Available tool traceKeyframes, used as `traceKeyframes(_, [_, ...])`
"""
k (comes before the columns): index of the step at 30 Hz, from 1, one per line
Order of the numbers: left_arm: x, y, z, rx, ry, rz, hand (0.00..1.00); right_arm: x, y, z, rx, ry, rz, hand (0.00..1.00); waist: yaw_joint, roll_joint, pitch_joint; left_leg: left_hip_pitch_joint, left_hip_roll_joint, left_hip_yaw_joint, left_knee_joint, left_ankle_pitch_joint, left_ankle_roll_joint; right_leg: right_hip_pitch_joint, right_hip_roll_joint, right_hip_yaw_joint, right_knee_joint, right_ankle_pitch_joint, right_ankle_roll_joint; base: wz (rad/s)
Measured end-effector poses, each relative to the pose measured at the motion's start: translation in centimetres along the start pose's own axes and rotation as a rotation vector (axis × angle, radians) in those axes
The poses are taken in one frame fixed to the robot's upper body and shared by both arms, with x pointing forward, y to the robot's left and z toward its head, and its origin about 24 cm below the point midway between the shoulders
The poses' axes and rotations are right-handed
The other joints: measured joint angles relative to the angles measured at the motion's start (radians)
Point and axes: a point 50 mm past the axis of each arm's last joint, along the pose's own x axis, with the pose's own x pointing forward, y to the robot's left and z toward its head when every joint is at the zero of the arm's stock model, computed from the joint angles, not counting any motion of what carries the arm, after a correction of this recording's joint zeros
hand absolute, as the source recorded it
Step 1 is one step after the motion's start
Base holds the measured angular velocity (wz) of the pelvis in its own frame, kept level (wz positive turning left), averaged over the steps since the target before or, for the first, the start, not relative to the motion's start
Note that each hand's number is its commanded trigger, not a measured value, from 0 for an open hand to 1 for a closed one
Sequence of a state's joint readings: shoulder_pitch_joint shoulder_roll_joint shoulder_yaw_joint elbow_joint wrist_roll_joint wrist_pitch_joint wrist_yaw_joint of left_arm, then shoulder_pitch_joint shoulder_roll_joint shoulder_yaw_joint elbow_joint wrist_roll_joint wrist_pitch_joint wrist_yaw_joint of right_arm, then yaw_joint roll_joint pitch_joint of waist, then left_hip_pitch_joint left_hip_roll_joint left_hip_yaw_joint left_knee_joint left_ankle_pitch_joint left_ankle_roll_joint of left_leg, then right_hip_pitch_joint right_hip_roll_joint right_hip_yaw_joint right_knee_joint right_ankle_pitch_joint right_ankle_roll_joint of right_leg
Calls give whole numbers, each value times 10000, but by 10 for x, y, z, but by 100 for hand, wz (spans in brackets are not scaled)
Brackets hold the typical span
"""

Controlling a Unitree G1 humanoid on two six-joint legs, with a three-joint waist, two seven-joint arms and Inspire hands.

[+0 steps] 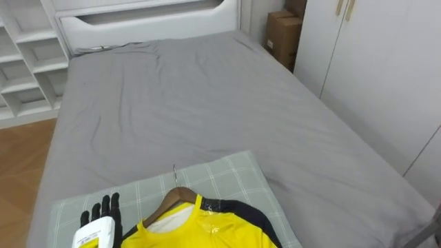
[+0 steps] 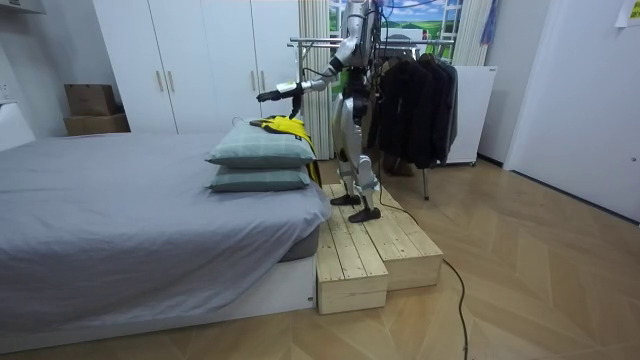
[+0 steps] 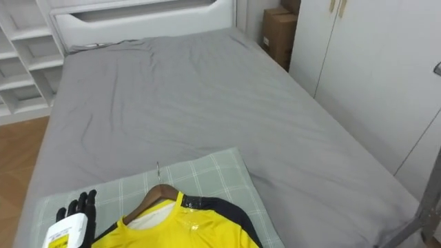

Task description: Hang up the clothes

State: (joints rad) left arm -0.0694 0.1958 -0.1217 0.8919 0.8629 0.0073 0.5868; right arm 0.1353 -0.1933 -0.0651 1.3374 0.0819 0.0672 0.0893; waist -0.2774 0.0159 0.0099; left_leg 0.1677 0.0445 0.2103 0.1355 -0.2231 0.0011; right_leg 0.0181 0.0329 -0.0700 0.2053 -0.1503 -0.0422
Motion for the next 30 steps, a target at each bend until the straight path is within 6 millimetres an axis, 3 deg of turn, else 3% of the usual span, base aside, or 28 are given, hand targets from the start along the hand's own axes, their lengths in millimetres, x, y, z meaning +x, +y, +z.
traceKeyframes(6, [5,1,2,106,59,-425,0,0,0,2,-82,92,-17,0,-181,-5,-8,-70,-1,29,-3,0,0,-52,3,6,-31,9,5,0])
traceKeyframes(9, [9,2,8,143,-62,-549,0,0,0,6,-118,-8,-102,0,-196,63,-79,-222,0,69,2,0,0,-232,11,26,-28,62,4,-5])
traceKeyframes(12, [16,6,14,145,-160,-568,0,0,-1,8,-134,-78,-259,0,-159,157,-91,-343,2,110,6,1,1,-374,11,61,-2,91,-2,-6])
traceKeyframes(17, [23,11,17,122,-147,-473,0,0,-4,11,-164,-198,-688,0,-167,279,-45,-398,9,144,1,1,1,-443,24,115,-3,89,-2,-3])
traceKeyframes(30, [31,19,7,-29,293,-433,0,-1,-9,7,-68,-222,-1017,0,-217,228,-11,-653,6,231,0,1,1,-715,20,181,-5,91,0,-1])
